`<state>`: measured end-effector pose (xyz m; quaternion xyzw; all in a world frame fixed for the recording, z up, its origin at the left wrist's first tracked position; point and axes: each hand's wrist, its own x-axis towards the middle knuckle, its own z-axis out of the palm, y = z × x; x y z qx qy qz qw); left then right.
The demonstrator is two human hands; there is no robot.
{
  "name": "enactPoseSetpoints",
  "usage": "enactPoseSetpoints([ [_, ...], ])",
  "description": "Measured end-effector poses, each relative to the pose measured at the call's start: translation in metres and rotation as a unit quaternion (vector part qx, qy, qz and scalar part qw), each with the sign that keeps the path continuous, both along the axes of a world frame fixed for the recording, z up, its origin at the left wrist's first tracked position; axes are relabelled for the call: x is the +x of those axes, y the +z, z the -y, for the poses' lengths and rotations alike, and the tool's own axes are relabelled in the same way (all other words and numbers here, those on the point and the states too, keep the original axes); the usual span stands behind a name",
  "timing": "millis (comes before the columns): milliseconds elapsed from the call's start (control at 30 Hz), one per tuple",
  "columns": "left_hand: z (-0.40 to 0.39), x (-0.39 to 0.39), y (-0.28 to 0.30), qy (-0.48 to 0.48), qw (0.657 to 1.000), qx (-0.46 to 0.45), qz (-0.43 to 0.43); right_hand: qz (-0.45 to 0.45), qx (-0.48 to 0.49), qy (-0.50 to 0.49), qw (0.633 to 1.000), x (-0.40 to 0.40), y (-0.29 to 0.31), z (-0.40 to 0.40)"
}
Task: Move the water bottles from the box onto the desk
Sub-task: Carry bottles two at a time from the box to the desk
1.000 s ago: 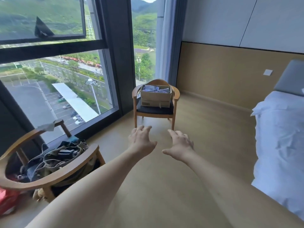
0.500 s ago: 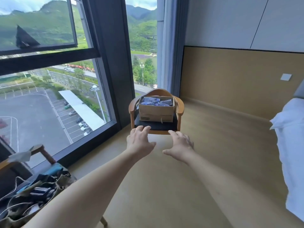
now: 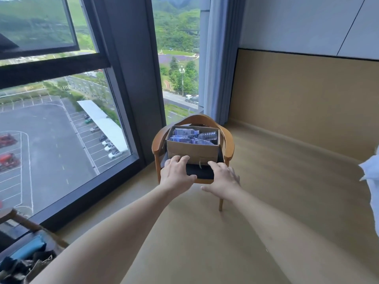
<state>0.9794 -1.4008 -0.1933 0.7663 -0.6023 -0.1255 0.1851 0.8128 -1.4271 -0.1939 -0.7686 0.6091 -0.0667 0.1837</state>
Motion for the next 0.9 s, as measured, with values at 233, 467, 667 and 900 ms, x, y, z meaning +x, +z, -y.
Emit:
enactPoseSetpoints([
  [233, 0.129, 0.047, -0.025, -0.028, 1.0, 0.013, -0.003, 0.006, 0.012, -0.025, 1.0, 0.046, -0.026, 0.122],
  [467, 0.266, 0.118, -0.032, -0.056, 0.997, 0.049, -0.012, -0.008, 0.026, -0.048, 0.998, 0.11, -0.034, 0.253],
  [667, 0.359, 0.154, -0.045, -0.066, 0.994, 0.089, -0.017, -0.007, 0.063, -0.081, 0.995, 0.129, -0.05, 0.335],
  [900, 0.449, 0.16, -0.089, -0.066, 0.989, 0.13, -0.018, -0.019, 0.119, -0.087, 0.989, 0.134, -0.094, 0.431],
])
